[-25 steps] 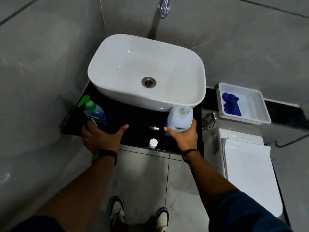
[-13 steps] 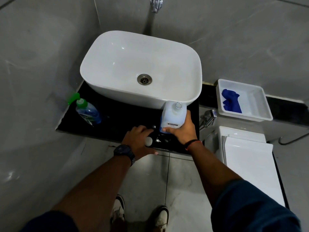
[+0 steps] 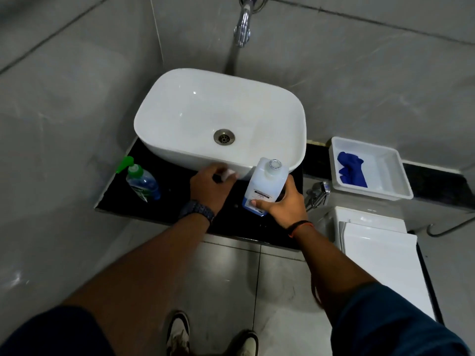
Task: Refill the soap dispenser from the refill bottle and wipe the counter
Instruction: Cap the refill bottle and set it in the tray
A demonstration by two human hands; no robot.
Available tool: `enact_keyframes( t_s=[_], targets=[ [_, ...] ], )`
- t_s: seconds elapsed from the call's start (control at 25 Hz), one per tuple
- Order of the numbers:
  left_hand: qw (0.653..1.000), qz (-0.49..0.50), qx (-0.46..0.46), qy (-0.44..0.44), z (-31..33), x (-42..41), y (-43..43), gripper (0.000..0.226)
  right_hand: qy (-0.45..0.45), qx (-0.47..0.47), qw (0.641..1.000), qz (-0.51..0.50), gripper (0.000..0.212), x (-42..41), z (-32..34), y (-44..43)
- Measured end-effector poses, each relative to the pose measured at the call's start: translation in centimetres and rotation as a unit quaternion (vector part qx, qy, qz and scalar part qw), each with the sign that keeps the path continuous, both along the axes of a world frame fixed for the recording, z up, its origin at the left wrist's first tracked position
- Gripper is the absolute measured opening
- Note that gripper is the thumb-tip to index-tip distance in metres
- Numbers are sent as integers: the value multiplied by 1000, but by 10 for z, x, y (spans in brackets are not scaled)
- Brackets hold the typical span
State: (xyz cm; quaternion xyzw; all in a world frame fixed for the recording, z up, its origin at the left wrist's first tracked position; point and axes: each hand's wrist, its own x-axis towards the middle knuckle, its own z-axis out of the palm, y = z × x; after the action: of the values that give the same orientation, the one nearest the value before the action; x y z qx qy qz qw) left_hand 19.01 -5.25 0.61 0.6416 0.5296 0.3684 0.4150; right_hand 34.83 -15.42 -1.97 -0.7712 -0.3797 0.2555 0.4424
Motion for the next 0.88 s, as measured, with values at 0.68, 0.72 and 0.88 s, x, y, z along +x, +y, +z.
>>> enact_keyframes(
  t_s=[0.68, 0.72, 0.88],
  targets=[
    [945, -230, 232, -17, 261, 25, 25, 30, -143, 40, 986, 70, 78, 6, 205, 26],
    [940, -239, 243, 2, 267, 27, 25, 31, -146, 43, 986, 71, 78, 7, 210, 26],
    [926, -261, 268, 52, 281, 31, 25, 35, -148, 51, 985, 71, 81, 11, 219, 24]
  ],
)
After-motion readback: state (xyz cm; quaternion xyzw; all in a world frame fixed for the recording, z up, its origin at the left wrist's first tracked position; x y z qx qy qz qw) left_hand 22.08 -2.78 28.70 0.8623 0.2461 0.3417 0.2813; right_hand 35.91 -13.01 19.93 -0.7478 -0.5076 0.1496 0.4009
